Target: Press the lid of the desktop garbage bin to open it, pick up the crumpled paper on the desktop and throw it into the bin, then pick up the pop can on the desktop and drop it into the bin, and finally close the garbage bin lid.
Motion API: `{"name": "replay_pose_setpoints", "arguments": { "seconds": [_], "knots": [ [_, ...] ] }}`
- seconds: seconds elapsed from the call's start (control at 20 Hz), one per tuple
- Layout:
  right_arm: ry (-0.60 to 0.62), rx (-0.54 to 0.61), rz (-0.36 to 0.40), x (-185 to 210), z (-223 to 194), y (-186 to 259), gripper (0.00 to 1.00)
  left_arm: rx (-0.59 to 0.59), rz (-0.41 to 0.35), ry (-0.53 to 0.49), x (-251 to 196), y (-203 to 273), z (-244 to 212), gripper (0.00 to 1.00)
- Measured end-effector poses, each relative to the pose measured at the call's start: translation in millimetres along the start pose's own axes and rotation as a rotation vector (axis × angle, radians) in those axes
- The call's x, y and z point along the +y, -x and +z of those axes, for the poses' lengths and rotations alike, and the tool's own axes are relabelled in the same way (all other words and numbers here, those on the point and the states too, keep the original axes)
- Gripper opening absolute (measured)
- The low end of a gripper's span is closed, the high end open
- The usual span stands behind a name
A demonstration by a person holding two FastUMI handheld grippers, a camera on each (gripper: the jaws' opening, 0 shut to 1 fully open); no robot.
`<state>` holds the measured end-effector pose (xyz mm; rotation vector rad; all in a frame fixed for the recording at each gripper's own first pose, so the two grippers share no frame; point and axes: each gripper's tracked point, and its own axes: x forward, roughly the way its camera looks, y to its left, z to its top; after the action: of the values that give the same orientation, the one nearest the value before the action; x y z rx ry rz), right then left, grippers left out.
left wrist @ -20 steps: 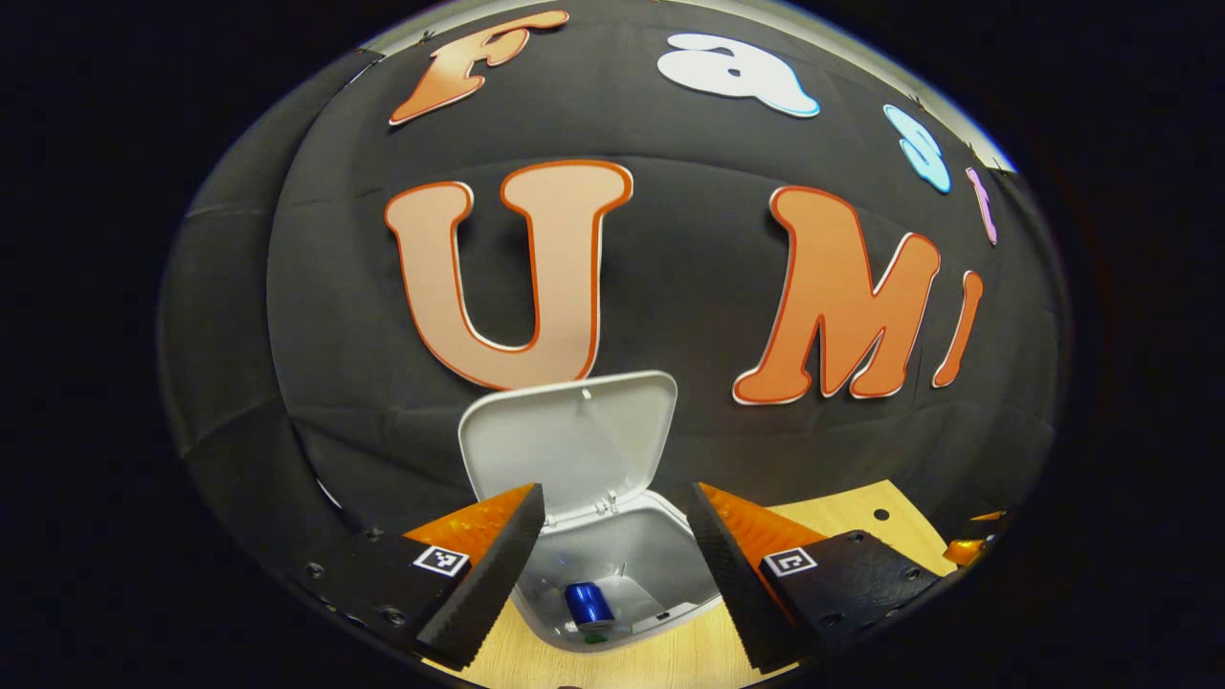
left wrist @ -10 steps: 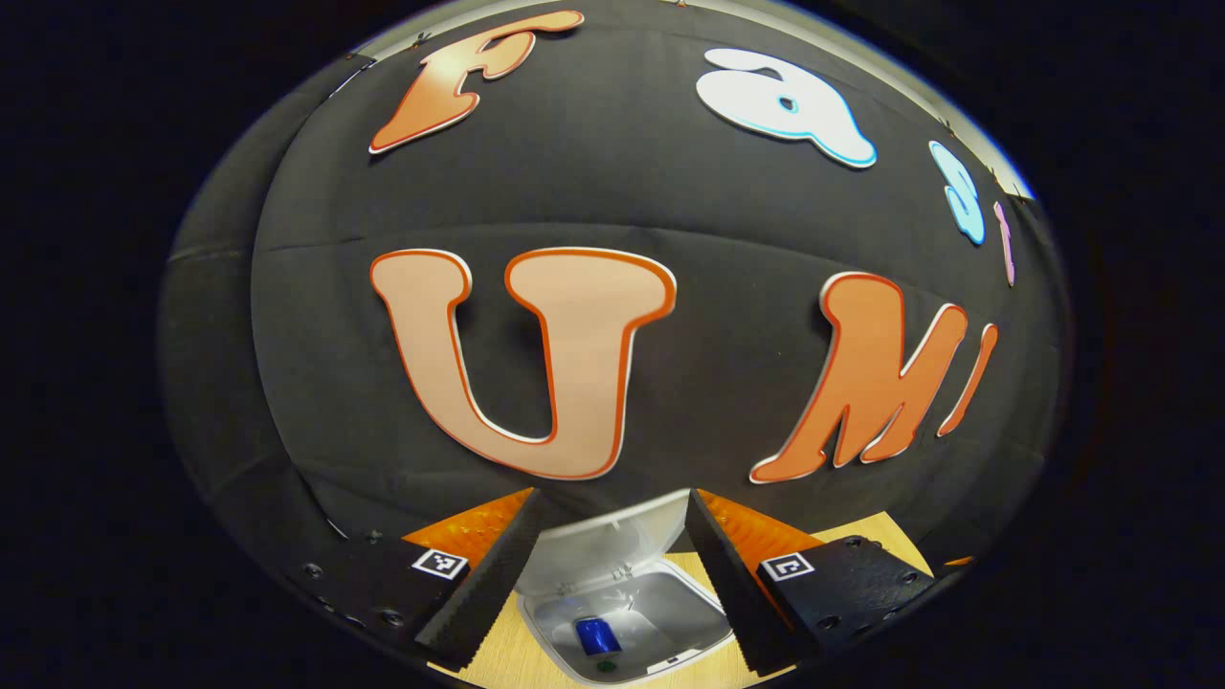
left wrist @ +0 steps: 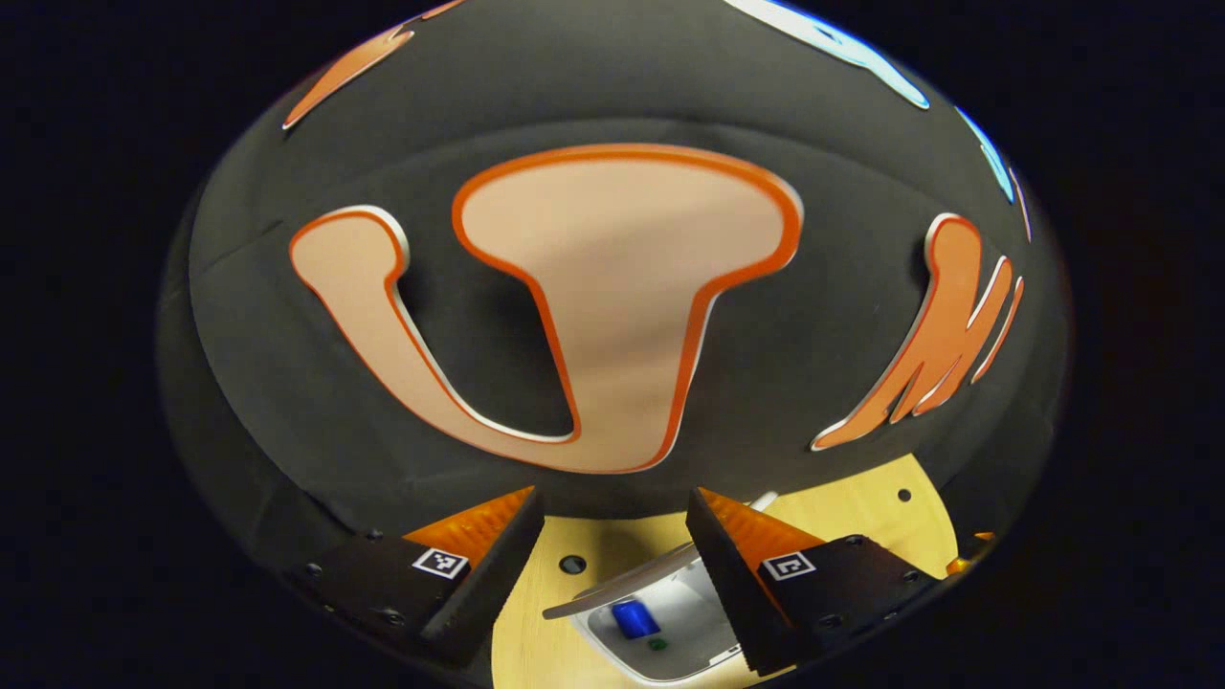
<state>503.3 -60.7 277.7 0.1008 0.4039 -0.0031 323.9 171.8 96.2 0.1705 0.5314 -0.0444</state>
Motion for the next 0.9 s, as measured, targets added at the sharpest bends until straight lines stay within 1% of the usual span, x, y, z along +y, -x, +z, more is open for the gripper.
{"name": "replay_pose_setpoints", "arguments": {
  "seconds": [0.1,0.15,0.3,0.45,0.65,0.7,0.9],
  "knots": [
    [-0.003,0.008,-0.007,-3,0,0,0.95,0.017,-0.016,0.018,-8,-12,-6,0.96],
    [-0.005,0.01,-0.008,-4,0,0,0.95,0.026,-0.026,0.027,-6,-11,-11,0.95],
    [-0.007,0.01,0.0,-1,1,1,0.95,0.055,-0.029,0.006,-6,-8,-21,0.96],
    [-0.003,0.017,0.01,3,0,-1,0.95,0.055,-0.056,0.039,-18,0,-34,0.97],
    [-0.006,0.026,0.032,10,-2,-1,0.95,0.081,-0.076,0.061,-31,9,-72,0.97],
    [-0.004,0.025,0.034,12,-3,-1,0.95,0.073,-0.095,0.063,-38,12,-83,0.98],
    [0.004,0.028,0.049,17,-7,4,0.95,0.106,-0.111,0.051,-57,17,-142,0.97]
  ]
}}
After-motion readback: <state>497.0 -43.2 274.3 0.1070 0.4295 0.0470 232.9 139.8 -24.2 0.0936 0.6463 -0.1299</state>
